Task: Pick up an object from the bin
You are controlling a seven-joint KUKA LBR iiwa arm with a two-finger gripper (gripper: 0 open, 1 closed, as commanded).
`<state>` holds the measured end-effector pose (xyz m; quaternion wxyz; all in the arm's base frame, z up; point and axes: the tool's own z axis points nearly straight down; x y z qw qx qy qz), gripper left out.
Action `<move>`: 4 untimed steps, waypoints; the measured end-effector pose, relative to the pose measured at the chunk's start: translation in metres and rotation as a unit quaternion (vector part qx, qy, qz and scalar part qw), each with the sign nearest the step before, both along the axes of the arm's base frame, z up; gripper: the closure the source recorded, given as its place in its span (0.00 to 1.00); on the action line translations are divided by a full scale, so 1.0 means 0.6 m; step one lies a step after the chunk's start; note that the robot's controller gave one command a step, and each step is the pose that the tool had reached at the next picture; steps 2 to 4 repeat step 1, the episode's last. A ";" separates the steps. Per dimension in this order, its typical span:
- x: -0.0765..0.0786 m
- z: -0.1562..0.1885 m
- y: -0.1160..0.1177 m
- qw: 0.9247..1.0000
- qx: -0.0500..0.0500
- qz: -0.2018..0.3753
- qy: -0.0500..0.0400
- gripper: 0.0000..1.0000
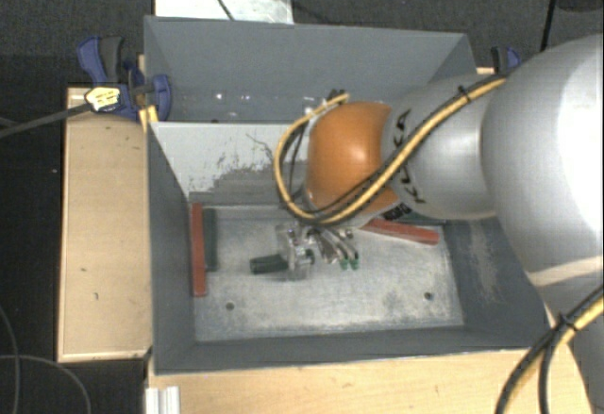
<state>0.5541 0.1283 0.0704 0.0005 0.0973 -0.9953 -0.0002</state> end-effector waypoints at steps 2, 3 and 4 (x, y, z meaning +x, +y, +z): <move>0.007 0.299 0.068 1.000 0.002 -0.017 -0.006 1.00; 0.007 0.299 0.068 1.000 0.002 -0.017 -0.006 1.00; 0.007 0.299 0.068 1.000 0.002 -0.017 -0.006 1.00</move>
Offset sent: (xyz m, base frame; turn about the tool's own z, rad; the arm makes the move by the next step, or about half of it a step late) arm 0.0000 0.0000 0.0000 0.0000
